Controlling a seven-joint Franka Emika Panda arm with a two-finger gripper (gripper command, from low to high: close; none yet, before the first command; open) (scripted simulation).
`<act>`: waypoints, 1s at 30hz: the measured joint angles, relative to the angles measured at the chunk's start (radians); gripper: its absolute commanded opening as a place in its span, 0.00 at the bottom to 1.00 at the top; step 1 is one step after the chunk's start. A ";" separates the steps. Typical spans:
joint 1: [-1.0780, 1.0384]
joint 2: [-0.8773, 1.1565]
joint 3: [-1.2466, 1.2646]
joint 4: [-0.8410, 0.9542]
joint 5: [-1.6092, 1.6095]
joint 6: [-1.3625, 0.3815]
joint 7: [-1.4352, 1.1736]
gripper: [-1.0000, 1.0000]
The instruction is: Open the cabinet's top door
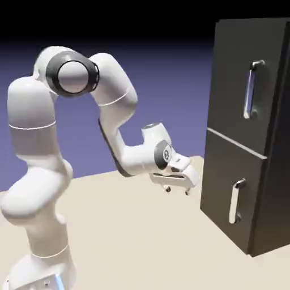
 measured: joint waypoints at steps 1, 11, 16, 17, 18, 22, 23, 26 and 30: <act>-0.032 0.032 0.036 0.011 -0.042 -0.006 0.021 0.50; -0.355 0.349 0.399 0.117 -0.461 -0.062 0.226 0.50; -0.516 0.507 0.580 0.170 -0.671 -0.091 0.328 0.50; -0.549 0.539 0.616 0.181 -0.713 -0.096 0.349 0.50; -0.581 0.571 0.652 0.191 -0.755 -0.102 0.369 0.50; -0.710 0.698 0.797 0.234 -0.922 -0.125 0.451 0.50; -0.742 0.729 0.834 0.244 -0.964 -0.130 0.472 0.50; -0.839 0.824 0.942 0.276 -1.090 -0.147 0.533 0.50; -0.968 0.951 1.087 0.319 -1.258 -0.170 0.615 0.50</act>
